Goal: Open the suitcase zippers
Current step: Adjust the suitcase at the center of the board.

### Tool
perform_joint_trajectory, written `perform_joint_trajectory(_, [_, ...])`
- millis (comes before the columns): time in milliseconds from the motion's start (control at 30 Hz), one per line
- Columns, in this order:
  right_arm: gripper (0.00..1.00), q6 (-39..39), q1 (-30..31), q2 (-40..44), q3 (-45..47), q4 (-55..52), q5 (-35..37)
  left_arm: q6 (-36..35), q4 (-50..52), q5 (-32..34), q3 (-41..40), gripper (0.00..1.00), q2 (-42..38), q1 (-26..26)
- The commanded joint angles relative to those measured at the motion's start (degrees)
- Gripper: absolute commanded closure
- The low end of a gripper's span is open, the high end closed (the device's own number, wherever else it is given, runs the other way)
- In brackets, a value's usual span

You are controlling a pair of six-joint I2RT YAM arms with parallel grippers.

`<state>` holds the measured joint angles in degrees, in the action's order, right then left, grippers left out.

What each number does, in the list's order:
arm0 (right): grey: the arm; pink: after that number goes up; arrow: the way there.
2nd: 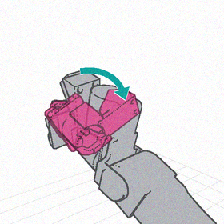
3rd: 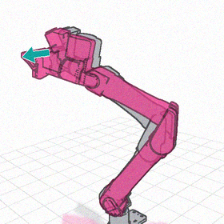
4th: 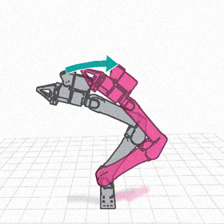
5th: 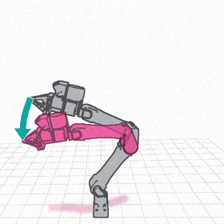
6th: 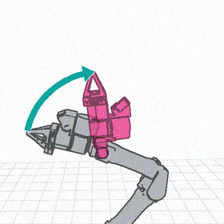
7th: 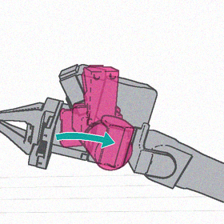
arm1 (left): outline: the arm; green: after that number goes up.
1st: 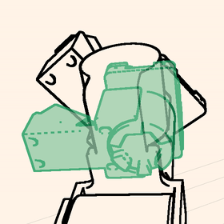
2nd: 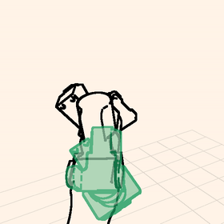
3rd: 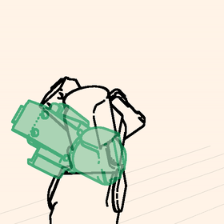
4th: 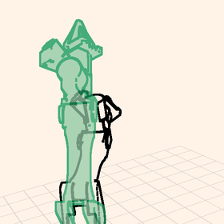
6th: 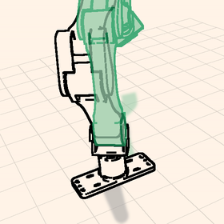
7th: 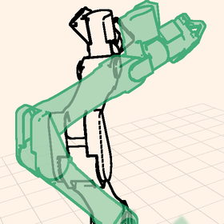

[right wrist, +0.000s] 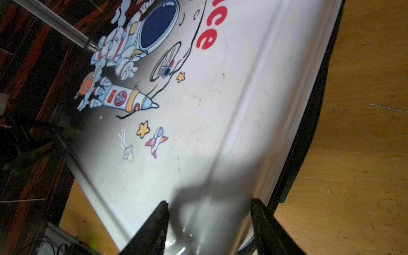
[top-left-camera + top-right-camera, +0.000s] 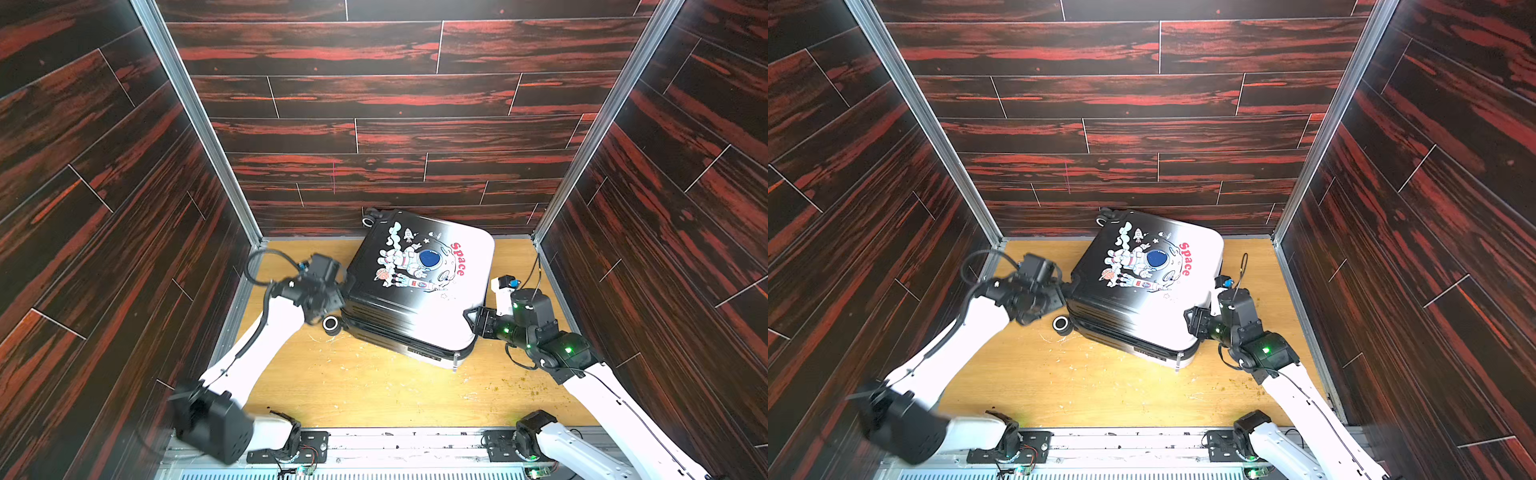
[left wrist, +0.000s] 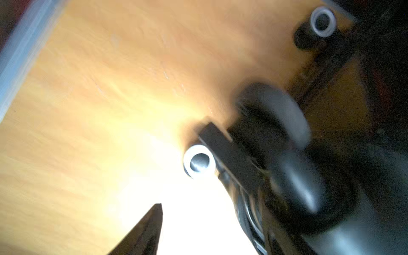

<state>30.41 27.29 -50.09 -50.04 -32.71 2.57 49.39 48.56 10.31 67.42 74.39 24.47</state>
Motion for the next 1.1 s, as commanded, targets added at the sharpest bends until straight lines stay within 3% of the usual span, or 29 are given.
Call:
perform_joint_trajectory(0, [0.39,1.77,1.18,-1.64,2.93,-1.90,-1.49,16.44,-7.18,-10.01,-7.56,0.28,-4.45,7.01])
perform_joint_trajectory(100, [0.39,2.44,2.50,-2.80,3.06,-0.87,-0.72,27.94,-18.64,-9.96,-15.24,0.32,-6.44,9.38])
perform_joint_trajectory(167, [0.39,2.54,3.53,-3.36,2.77,-0.69,0.26,31.63,-22.43,-8.42,-16.63,0.34,-5.94,11.25])
perform_joint_trajectory(467, [0.39,3.06,4.60,-3.53,2.84,-0.89,1.12,34.60,-26.21,-3.70,-16.49,0.38,0.93,13.76])
perform_joint_trajectory(867, [0.40,3.32,4.64,-2.24,3.17,-2.05,2.59,41.88,-30.08,-0.01,-23.86,0.67,5.02,13.49])
perform_joint_trajectory(1067, [0.40,3.48,5.32,0.45,3.76,-1.85,2.60,45.29,-35.37,3.16,-27.05,0.72,6.64,13.35])
